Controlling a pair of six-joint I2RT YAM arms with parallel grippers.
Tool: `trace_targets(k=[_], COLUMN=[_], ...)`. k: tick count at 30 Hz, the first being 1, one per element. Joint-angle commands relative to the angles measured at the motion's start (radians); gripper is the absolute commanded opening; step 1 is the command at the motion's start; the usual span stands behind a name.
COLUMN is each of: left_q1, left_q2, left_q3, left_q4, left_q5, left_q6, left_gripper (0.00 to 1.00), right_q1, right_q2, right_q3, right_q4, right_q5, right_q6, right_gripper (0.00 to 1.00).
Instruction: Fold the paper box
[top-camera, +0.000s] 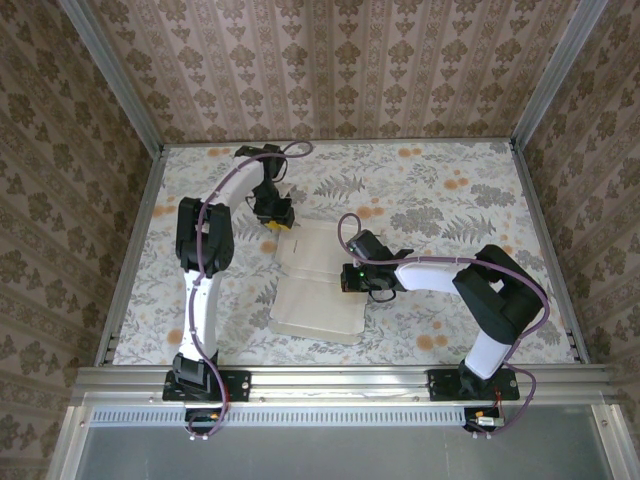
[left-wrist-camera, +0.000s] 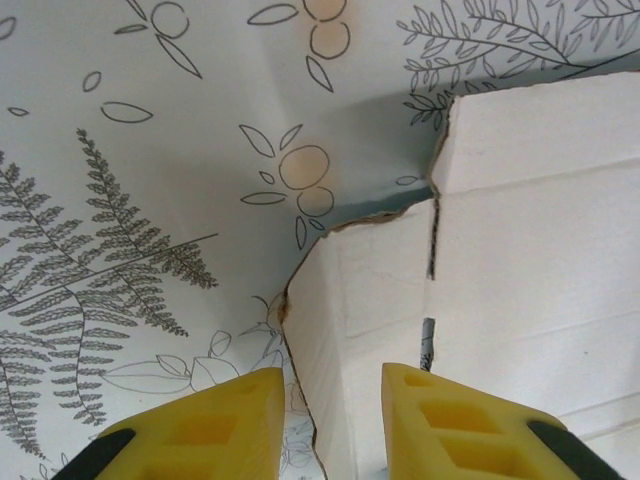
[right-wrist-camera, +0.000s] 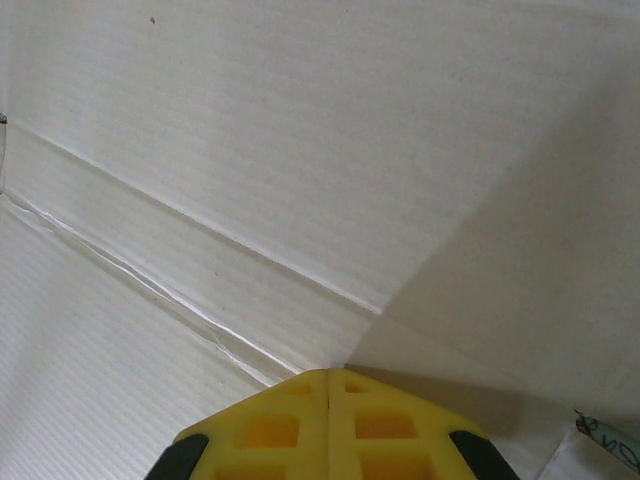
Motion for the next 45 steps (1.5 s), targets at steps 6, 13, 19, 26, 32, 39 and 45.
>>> trace_targets(k=[6, 13, 19, 26, 32, 39, 45], left_q1=[0.007, 0.007, 0.009, 0.01, 0.01, 0.014, 0.019], left_q2=[0.049, 0.061, 0.082, 0.07, -0.03, -0.17, -0.288], left_q3=[0.045, 0.033, 0.046, 0.053, -0.006, -0.146, -0.3], left_q4=[-0.062, -0.062, -0.078, -0.079, 0.029, 0.22, 0.444], left_q5=[0.012, 0.014, 0.031, 0.056, 0.157, 0.246, 0.331], left_q6=[0.025, 0.029, 0.037, 0.04, 0.038, 0.019, -0.001], left_gripper=[0.33, 0.31, 0.24, 0.08, 0.03, 0.0, 0.0], right_q1=[0.008, 0.008, 0.009, 0.01, 0.024, 0.095, 0.195], right_q2=[0.031, 0.035, 0.035, 0.018, -0.079, -0.176, -0.157], right_q3=[-0.013, -0.016, -0.018, -0.022, -0.021, -0.027, -0.049], right_q4=[-0.04, -0.034, -0.033, -0.019, -0.002, -0.046, -0.068], right_q5=[0.021, 0.018, 0.019, 0.021, -0.022, -0.061, -0.026], right_q6=[0.013, 0.016, 0.017, 0.021, -0.044, -0.156, -0.167], right_gripper=[0.0, 0.0, 0.0, 0.0, 0.02, 0.03, 0.0])
